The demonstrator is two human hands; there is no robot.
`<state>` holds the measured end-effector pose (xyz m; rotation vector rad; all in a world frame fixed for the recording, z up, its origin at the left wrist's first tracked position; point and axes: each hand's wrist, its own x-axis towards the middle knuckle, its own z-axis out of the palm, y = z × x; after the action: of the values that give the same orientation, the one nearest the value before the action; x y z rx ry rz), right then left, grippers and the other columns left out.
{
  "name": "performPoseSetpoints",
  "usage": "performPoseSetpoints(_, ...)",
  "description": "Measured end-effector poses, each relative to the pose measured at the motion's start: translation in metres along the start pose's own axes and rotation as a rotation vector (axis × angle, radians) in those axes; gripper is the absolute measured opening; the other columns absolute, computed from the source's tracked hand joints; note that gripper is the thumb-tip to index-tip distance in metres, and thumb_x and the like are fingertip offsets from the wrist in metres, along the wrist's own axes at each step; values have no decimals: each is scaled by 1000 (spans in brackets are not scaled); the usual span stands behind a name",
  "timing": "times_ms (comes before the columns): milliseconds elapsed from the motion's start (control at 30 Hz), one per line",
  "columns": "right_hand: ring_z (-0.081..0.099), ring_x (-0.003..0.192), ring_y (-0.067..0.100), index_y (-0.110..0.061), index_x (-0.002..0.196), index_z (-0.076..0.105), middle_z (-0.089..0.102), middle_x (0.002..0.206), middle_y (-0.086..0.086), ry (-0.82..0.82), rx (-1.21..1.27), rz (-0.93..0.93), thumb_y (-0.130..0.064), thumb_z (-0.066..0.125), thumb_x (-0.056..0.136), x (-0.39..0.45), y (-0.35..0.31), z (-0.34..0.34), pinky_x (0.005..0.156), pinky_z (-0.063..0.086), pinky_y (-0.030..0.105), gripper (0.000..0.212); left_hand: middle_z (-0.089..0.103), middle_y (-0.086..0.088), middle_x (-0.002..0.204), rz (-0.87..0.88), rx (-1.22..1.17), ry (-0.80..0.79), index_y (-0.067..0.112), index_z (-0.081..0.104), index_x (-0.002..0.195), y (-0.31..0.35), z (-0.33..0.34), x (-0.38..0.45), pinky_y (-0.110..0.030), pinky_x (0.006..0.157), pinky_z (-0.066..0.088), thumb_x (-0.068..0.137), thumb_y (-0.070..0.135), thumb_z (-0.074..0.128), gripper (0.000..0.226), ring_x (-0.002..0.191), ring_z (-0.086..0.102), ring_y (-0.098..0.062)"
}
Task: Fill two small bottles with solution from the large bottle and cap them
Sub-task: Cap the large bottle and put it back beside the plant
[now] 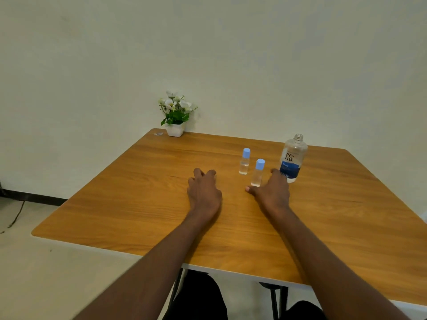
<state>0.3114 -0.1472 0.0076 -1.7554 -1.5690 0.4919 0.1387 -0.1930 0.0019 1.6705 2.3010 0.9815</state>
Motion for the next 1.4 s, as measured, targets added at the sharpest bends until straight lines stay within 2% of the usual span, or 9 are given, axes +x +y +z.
performPoseSetpoints(100, 54, 136, 27, -20, 156, 39, 50, 151, 7, -48, 135, -5, -33, 96, 72, 0, 11, -14, 109, 51, 50, 102, 47, -10, 134, -34, -109, 27, 16, 60, 130, -1, 0, 5, -37, 88, 52, 96, 3, 63, 37, 106, 56, -26)
performPoseSetpoints(167, 62, 119, 24, -26, 149, 48, 57, 136, 0, -81, 244, -46, -32, 89, 82, -4, 21, -28, 96, 59, 47, 79, 53, -6, 127, -65, -276, 80, 14, 62, 123, -3, 1, 7, -29, 80, 45, 95, 5, 66, 29, 97, 55, -17)
performPoseSetpoints(300, 62, 102, 19, -24, 122, 58, 59, 107, -3, 172, 375, -130, -26, 79, 92, 3, 40, -54, 82, 57, 35, 37, 66, -2, 112, -7, -606, 260, 15, 63, 116, -2, -1, 6, -29, 80, 50, 98, 8, 64, 19, 96, 62, -17)
performPoseSetpoints(400, 60, 106, 16, -23, 135, 52, 56, 119, -3, 324, 405, -36, -32, 85, 86, 27, 50, -63, 87, 58, 39, 59, 62, 1, 112, 171, -635, 358, 18, 62, 128, 16, -3, 9, -26, 75, 50, 106, 15, 54, 24, 90, 58, -13)
performPoseSetpoints(567, 59, 129, 23, -27, 156, 39, 58, 146, -3, 179, 346, 27, -51, 87, 78, 52, 57, -59, 99, 55, 44, 95, 67, 7, 102, 320, -738, 296, 14, 68, 115, 87, -7, 33, -10, 76, 45, 102, 16, 64, 14, 89, 60, 4)
performPoseSetpoints(800, 68, 117, 17, -31, 148, 52, 66, 140, -8, 144, 266, -48, -51, 82, 84, 55, 61, -57, 92, 57, 38, 74, 74, 5, 94, 268, -854, 132, 15, 68, 98, 178, 18, 66, -10, 74, 51, 85, 9, 83, 20, 87, 69, -6)
performPoseSetpoints(1000, 69, 118, 20, -29, 148, 53, 66, 141, -6, 160, 250, -53, -50, 81, 86, 58, 63, -55, 92, 57, 37, 71, 79, 10, 99, 341, -809, -33, 21, 79, 102, 197, 41, 82, -34, 93, 60, 83, 9, 82, 23, 96, 73, -3)
performPoseSetpoints(1267, 69, 119, 19, -30, 150, 52, 66, 142, -6, 163, 237, -58, -51, 79, 87, 60, 63, -53, 97, 59, 45, 72, 80, 4, 98, 407, -762, -116, 16, 81, 102, 198, 48, 96, -32, 93, 60, 80, 9, 84, 23, 92, 74, -7)
performPoseSetpoints(1400, 68, 118, 18, -31, 151, 51, 65, 143, -7, 162, 236, -57, -52, 79, 88, 61, 62, -52, 97, 59, 42, 72, 78, 5, 97, 502, -672, -151, 15, 81, 107, 196, 48, 104, -23, 80, 58, 82, 11, 84, 25, 86, 70, 1)
